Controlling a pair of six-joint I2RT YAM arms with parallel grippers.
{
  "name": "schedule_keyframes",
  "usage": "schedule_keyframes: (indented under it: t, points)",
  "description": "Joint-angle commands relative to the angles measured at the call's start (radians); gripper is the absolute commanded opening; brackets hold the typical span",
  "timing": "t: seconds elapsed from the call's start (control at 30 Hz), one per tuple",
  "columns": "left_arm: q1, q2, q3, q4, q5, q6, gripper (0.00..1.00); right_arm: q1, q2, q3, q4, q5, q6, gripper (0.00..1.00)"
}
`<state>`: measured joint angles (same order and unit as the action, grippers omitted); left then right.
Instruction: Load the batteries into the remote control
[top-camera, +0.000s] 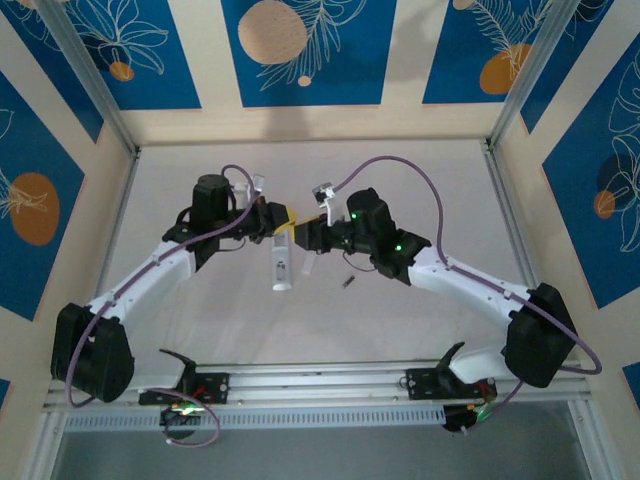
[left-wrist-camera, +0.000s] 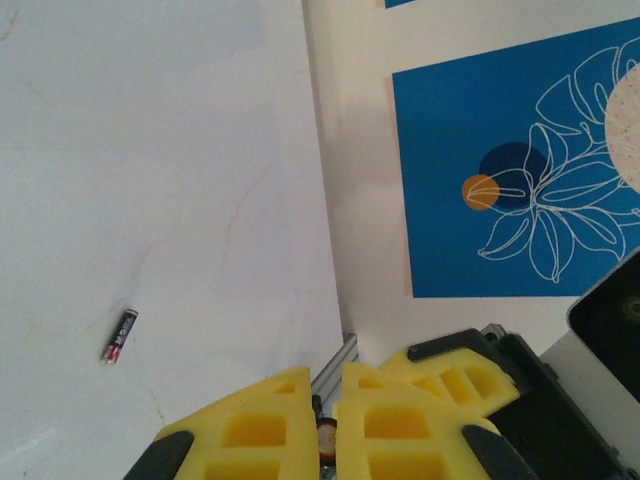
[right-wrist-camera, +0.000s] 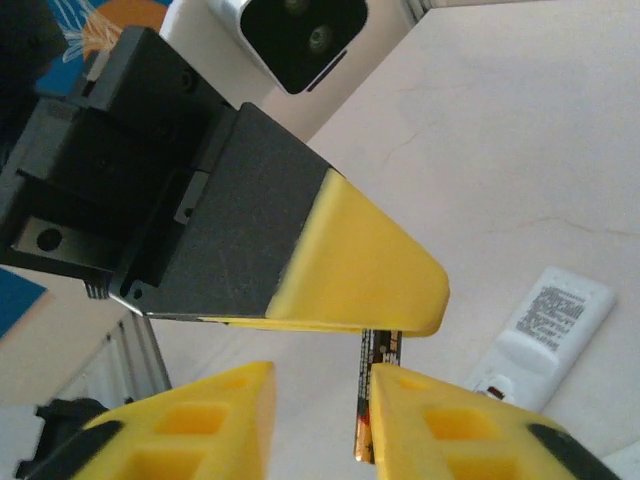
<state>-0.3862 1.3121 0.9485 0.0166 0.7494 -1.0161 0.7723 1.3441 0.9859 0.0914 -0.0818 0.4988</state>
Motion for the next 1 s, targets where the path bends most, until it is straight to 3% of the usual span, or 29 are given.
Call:
schedule_keyframes:
  t: [0.0, 0.27, 0.53, 0.77, 0.97]
  points:
    - [0.012, -0.006, 0.0, 0.04, 0.029, -0.007, 0.0, -0.003, -0.033, -0.032, 0.006, 0.018, -0.001, 0.41]
    - [0.013, -0.009, 0.0, 0.037, 0.033, -0.005, 0.0, -0.01, -0.009, -0.047, 0.028, 0.006, 0.011, 0.41]
    - [0.012, -0.009, 0.001, 0.04, 0.04, -0.006, 0.0, -0.011, 0.003, -0.033, 0.033, 0.005, 0.011, 0.27]
    - [0.012, -0.002, -0.005, 0.082, 0.062, -0.036, 0.0, -0.011, 0.028, -0.029, 0.048, -0.005, 0.014, 0.26]
    - [0.013, 0.0, -0.004, 0.074, 0.061, -0.027, 0.0, -0.009, 0.03, -0.009, 0.043, -0.013, 0.014, 0.18]
